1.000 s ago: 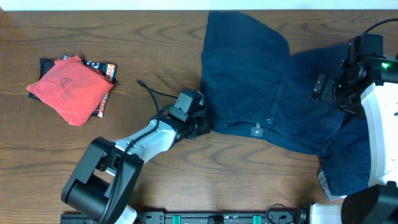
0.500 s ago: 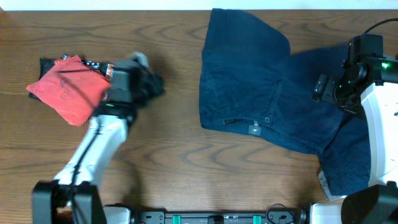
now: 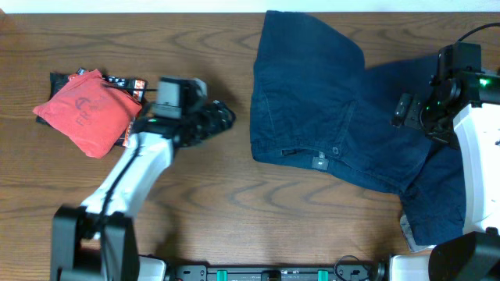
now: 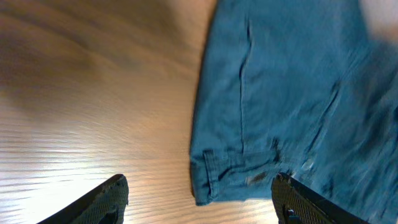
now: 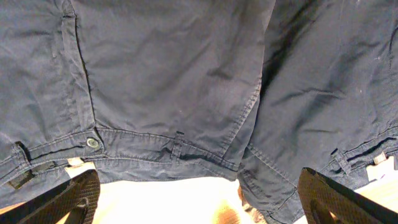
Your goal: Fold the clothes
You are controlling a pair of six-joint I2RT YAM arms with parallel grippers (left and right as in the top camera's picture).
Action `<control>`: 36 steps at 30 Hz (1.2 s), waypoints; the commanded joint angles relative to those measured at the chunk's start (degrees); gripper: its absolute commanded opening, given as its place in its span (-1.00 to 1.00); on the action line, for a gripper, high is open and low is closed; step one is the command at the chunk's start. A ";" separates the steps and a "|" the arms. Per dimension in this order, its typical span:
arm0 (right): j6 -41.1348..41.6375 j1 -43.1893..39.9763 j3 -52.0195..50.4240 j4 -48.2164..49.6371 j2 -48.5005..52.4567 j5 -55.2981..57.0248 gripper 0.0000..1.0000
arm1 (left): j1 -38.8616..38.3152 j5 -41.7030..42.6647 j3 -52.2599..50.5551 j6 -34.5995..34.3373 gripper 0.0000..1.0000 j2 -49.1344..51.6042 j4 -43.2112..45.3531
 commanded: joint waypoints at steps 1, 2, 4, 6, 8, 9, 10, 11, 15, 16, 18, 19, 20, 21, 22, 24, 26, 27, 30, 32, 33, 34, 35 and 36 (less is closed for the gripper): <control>-0.31 -0.52 0.63 -0.28 -0.15 1.01 0.98 | -4.26 0.24 -0.98 -1.33 0.50 5.38 1.60; -0.31 -0.52 0.63 -0.31 -0.15 1.01 0.98 | -5.38 0.26 -0.98 -2.03 0.50 6.99 2.51; -0.31 -0.52 0.63 -0.37 -0.15 1.01 0.99 | -7.50 0.28 -0.98 -3.52 0.50 10.34 4.72; -0.33 -0.52 0.63 -0.35 -0.15 1.01 0.98 | -9.29 0.33 -0.98 -5.53 0.50 13.09 7.21; -0.48 -0.52 0.63 -0.37 -0.15 1.01 0.98 | -10.80 0.35 -0.98 -7.28 0.44 15.06 9.38; -0.74 -0.52 0.63 -0.35 -0.15 1.03 0.98 | -11.43 0.35 -0.98 -8.07 0.39 15.65 10.08; -0.74 -0.52 0.63 -0.35 -0.15 1.03 0.98 | -12.11 0.35 -0.98 -8.79 0.34 16.02 10.49; -0.74 -0.52 0.63 -0.35 -0.15 1.03 0.98 | -12.79 0.33 -0.98 -8.92 0.25 16.22 11.04; -0.72 -0.52 0.63 -0.33 -0.15 1.03 0.98 | -14.34 0.35 -0.94 -8.90 -0.88 16.24 14.16; -0.74 -0.52 0.63 -0.33 -0.15 1.01 0.99 | -14.34 0.35 -0.94 -8.90 -0.88 16.24 14.67; -0.74 -0.52 0.63 -0.39 -0.15 1.03 0.98 | -14.10 0.35 -0.83 -8.85 -0.88 16.13 14.82; -0.79 -0.52 0.63 -0.48 -0.15 1.03 0.98 | -13.57 0.37 -0.79 -8.76 -0.89 15.89 14.73; -0.98 -0.52 0.63 -0.55 -0.15 1.03 0.98 | -13.03 0.39 -0.79 -8.26 -0.88 15.58 14.58; -1.22 -0.52 0.63 -0.57 -0.15 1.05 0.99 | -12.02 0.39 -0.76 -7.19 -0.88 14.84 14.12; -1.42 -0.52 0.63 -0.59 -0.15 1.05 0.98 | -10.71 0.33 -0.59 -5.57 -0.88 13.77 13.14; -1.62 -0.52 0.63 -0.61 -0.15 1.05 0.99 | -7.28 0.28 0.44 -1.79 -0.88 11.37 10.60; -1.60 -0.55 0.63 -0.57 -0.15 1.05 0.98 | -2.73 0.24 2.25 1.18 -0.88 8.57 8.41; -1.60 -0.55 0.63 -0.52 -0.15 1.03 0.99 | 0.02 0.17 3.52 1.97 -0.88 7.15 7.76; -1.57 -0.52 0.63 -0.50 -0.15 1.01 0.99 | 7.98 -0.33 8.20 1.92 -0.88 4.13 7.02; -1.57 -0.52 0.63 -0.50 -0.15 1.01 0.99 | 12.70 -0.13 11.58 1.55 -0.88 3.23 6.91; -1.57 -0.52 0.63 -0.50 -0.15 1.01 0.99 | 14.36 0.48 12.87 1.44 -0.67 3.04 6.58; -1.57 -0.52 0.63 -0.50 -0.15 1.01 0.98 | 15.91 2.12 14.08 1.46 -0.11 3.04 6.03; -1.57 -0.52 0.63 -0.48 -0.15 1.01 0.98 | 16.85 3.93 14.75 1.46 0.61 3.04 5.14; -1.57 -0.52 0.63 -0.48 -0.15 0.98 0.98 | 17.46 6.01 14.91 1.49 0.96 3.04 3.87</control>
